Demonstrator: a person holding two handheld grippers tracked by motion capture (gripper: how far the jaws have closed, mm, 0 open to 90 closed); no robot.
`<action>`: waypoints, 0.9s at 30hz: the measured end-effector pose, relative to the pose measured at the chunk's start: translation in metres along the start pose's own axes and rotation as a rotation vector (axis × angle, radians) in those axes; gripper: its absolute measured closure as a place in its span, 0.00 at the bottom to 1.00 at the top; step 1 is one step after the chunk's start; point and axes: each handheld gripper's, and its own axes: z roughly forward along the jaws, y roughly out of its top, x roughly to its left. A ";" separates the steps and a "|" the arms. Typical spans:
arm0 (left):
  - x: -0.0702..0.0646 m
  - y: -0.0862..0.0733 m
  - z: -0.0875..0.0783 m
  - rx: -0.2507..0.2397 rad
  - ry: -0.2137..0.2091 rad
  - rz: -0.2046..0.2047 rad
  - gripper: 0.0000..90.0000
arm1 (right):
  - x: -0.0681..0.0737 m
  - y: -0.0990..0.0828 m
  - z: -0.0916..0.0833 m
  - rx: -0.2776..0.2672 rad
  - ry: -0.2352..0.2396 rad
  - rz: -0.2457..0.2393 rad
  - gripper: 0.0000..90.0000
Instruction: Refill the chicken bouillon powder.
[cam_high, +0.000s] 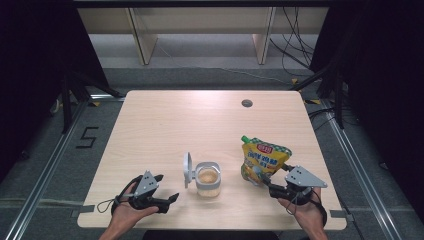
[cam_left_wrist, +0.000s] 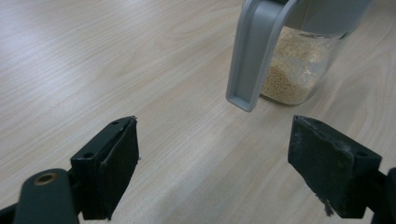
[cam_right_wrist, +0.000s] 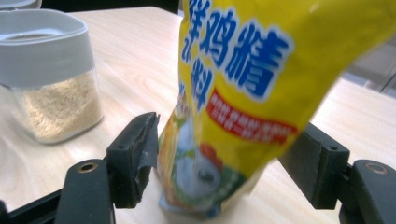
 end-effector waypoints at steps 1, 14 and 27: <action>0.001 0.000 0.000 0.002 0.000 0.019 0.18 | 0.001 -0.001 -0.002 0.021 -0.013 0.017 0.35; 0.001 0.003 0.001 -0.004 -0.006 0.011 0.18 | 0.003 -0.013 -0.012 0.145 -0.018 0.050 0.28; 0.000 0.008 0.007 0.002 -0.023 0.018 0.18 | 0.008 -0.023 -0.025 0.243 -0.004 0.026 0.26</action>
